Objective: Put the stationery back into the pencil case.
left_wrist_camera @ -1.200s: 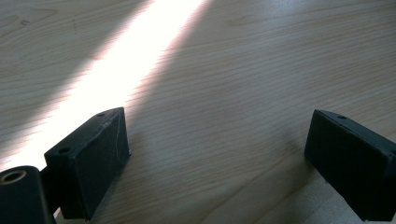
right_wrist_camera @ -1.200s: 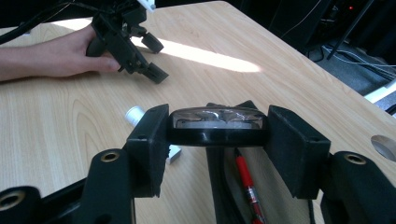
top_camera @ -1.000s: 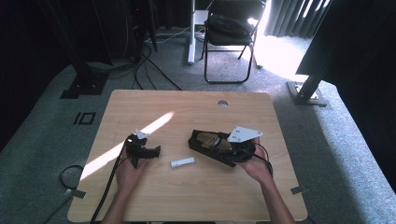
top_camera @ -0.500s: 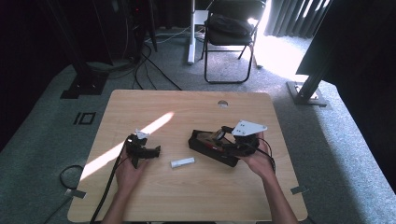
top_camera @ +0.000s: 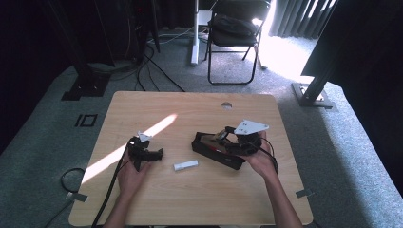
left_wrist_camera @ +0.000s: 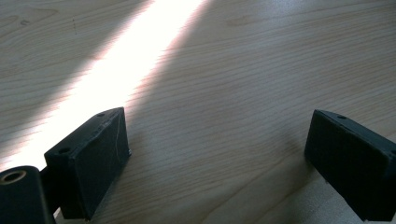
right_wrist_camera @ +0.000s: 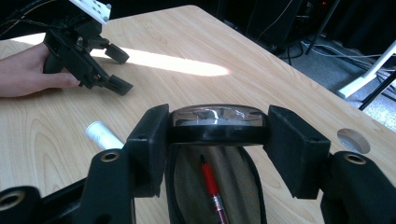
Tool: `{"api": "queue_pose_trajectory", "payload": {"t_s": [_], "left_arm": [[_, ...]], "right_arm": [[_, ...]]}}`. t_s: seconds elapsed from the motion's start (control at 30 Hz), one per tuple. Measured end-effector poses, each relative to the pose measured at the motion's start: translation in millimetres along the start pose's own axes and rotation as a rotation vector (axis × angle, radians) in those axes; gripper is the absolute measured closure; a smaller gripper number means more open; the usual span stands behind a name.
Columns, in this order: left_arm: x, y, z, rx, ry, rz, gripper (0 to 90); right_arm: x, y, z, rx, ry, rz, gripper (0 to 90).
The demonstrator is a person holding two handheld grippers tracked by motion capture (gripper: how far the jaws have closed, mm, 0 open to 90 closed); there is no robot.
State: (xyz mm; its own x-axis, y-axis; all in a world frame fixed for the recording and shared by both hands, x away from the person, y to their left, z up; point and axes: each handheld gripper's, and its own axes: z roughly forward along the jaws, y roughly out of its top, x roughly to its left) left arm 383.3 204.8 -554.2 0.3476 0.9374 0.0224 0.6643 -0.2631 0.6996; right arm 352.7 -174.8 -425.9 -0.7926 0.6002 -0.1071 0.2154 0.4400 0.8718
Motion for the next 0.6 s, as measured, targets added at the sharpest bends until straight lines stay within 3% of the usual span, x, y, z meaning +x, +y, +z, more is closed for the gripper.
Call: {"api": "queue_pose_trajectory", "payload": {"t_s": [0.6], "left_arm": [[0.0,0.0,0.1,-0.001,0.001,0.000,6.5]], "right_arm": [[-7.9,-7.1,22.8,0.028,0.008,0.034,41.3]]}}
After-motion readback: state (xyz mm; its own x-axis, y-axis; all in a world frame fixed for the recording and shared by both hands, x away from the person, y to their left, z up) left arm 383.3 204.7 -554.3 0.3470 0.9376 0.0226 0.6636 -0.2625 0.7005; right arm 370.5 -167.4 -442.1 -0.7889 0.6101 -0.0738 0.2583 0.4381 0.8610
